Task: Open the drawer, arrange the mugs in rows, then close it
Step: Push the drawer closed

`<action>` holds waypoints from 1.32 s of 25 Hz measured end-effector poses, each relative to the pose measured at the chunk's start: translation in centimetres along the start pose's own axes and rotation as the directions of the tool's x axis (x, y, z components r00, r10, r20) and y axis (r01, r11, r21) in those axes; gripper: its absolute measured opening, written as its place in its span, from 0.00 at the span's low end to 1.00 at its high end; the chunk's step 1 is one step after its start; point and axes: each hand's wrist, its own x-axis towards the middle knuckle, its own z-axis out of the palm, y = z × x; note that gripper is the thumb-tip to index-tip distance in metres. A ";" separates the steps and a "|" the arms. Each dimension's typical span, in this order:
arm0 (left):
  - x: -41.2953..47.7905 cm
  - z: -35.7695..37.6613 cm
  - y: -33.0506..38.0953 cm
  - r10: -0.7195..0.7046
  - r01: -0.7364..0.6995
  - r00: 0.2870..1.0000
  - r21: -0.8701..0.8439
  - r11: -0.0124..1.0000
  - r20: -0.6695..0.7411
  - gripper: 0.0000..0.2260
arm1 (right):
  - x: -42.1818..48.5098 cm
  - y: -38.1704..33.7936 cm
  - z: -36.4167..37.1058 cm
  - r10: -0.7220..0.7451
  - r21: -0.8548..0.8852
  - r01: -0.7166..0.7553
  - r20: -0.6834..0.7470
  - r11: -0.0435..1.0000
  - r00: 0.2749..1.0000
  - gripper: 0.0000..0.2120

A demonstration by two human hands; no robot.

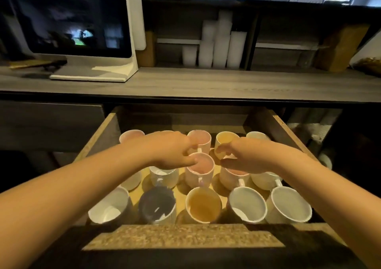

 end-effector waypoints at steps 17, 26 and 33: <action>-14.2 8.3 3.7 0.030 -0.003 0.910 0.066 0.998 -0.413 0.32 | -12.4 -8.0 7.6 -0.017 -0.022 0.009 -0.384 1.000 0.923 0.30; -13.0 10.0 3.0 0.130 0.042 0.752 0.244 0.969 -0.646 0.31 | -10.2 -6.5 11.3 -0.112 -0.196 -0.051 -0.737 0.979 0.667 0.28; -10.7 9.6 1.6 0.166 0.068 0.714 0.303 0.951 -0.680 0.29 | -7.7 -5.4 10.7 -0.149 -0.235 -0.075 -0.797 0.969 0.585 0.27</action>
